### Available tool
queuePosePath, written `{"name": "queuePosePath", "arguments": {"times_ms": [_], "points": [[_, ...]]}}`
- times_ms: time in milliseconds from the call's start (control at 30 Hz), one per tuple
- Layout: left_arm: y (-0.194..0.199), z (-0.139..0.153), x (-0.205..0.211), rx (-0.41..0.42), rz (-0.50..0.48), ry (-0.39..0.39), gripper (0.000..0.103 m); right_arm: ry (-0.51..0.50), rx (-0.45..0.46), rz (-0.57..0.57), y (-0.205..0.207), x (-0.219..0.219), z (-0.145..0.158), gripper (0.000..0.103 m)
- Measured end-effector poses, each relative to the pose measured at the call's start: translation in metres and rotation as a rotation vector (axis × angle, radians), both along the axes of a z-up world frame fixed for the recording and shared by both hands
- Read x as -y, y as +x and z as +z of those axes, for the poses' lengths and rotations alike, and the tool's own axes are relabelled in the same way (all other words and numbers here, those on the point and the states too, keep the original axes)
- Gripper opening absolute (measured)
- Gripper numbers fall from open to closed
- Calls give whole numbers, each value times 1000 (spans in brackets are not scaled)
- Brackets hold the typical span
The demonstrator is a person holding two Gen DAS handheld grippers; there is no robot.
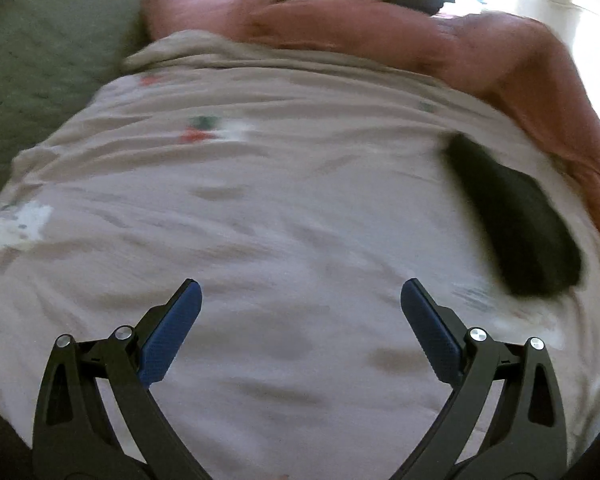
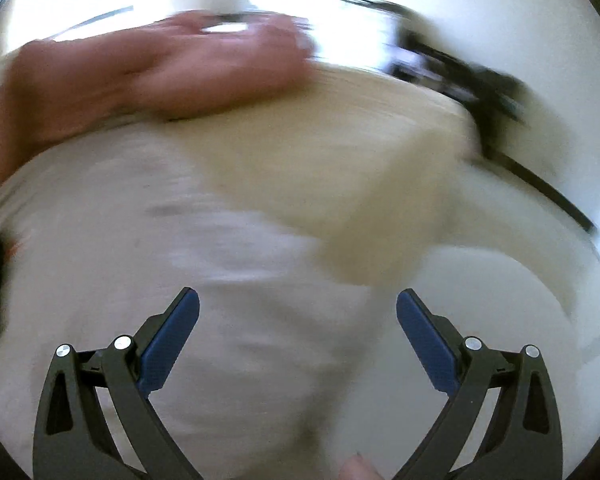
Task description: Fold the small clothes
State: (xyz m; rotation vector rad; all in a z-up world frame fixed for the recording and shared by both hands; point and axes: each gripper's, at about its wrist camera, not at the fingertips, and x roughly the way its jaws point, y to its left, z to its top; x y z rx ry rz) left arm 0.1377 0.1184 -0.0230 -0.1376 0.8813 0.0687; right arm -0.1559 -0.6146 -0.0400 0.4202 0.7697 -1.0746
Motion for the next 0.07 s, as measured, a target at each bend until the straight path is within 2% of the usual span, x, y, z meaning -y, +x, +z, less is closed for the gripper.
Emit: {"name": "queuePosePath", "arguments": {"times_ms": [67], "points": [[20,-7,-52,-28,105,21,93,35,-41,-131,-34,39,-18,98]]}}
